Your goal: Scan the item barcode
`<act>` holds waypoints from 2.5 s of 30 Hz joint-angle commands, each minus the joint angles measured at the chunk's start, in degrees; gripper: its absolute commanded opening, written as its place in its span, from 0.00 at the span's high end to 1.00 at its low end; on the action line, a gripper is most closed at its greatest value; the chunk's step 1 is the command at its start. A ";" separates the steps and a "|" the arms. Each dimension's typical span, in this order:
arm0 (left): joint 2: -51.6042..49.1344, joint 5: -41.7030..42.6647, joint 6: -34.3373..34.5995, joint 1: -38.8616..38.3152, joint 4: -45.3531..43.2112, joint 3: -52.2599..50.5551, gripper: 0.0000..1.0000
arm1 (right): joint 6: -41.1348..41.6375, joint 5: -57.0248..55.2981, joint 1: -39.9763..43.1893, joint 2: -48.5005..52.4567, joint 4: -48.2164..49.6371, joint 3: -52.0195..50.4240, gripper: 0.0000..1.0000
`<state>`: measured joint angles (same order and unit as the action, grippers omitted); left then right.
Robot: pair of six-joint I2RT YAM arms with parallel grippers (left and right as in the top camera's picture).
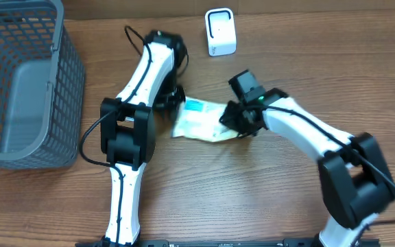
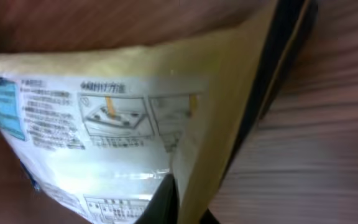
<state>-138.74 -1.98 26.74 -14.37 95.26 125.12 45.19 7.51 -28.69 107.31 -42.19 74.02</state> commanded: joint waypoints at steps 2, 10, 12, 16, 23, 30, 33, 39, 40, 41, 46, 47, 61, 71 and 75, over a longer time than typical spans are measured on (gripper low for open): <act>0.90 0.61 -3.04 2.10 1.60 12.50 0.00 | -7.43 -28.55 0.68 -9.33 -10.16 9.92 0.96; 0.83 0.50 -2.97 3.96 0.57 14.69 0.00 | -11.23 -53.66 0.70 -11.26 -27.98 18.82 0.96; 0.83 0.50 -2.97 3.96 0.04 14.67 0.00 | -12.68 -53.18 0.70 -11.04 -29.73 18.80 0.96; 0.83 0.52 -2.97 3.96 -0.70 14.64 0.00 | -12.66 -49.92 0.70 -9.09 -32.59 17.97 0.96; 0.83 0.46 -2.99 3.91 0.31 14.64 0.00 | -12.63 -55.06 1.07 -1.38 -35.54 15.82 0.96; 0.83 0.48 -2.97 3.91 0.26 14.64 0.00 | -12.63 -52.28 -2.23 -0.24 -35.30 15.82 0.96; 0.83 0.50 -2.97 3.91 0.24 14.64 0.00 | -12.66 -50.34 -4.79 -0.24 -35.08 15.82 0.96; 0.83 0.50 -2.97 3.89 0.26 14.64 0.00 | -12.59 -49.88 -9.51 -0.24 -36.87 18.10 0.96; 0.83 0.50 -2.97 3.89 0.26 14.64 0.00 | -12.55 -50.14 -9.92 -0.24 -37.70 18.91 0.96; 0.83 0.50 -2.97 3.89 0.26 14.64 0.00 | -12.17 -50.90 -10.08 -0.24 -38.75 19.85 0.96; 0.83 0.50 -2.97 3.91 0.24 14.64 0.00 | -7.19 -55.60 -8.33 -0.24 -44.89 24.63 0.96; 0.83 0.52 -2.95 3.89 0.24 14.64 0.01 | -7.21 -55.39 -7.54 -0.24 -45.31 25.53 0.96; 0.46 25.00 -8.39 -2.25 -7.98 5.88 0.96 | -7.28 -35.89 -4.81 -0.24 -35.71 27.52 0.96; 0.46 42.42 -10.45 -6.01 -23.67 -10.32 0.96 | -7.72 -22.01 -0.39 -0.24 -31.23 27.52 0.96; 0.46 45.38 -9.46 -6.27 -30.29 -15.93 0.96 | -7.74 -18.38 0.74 -0.24 -30.82 27.52 0.96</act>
<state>-138.26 37.23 17.78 -20.75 67.31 112.44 37.47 -15.49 -28.53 107.63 -73.49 99.85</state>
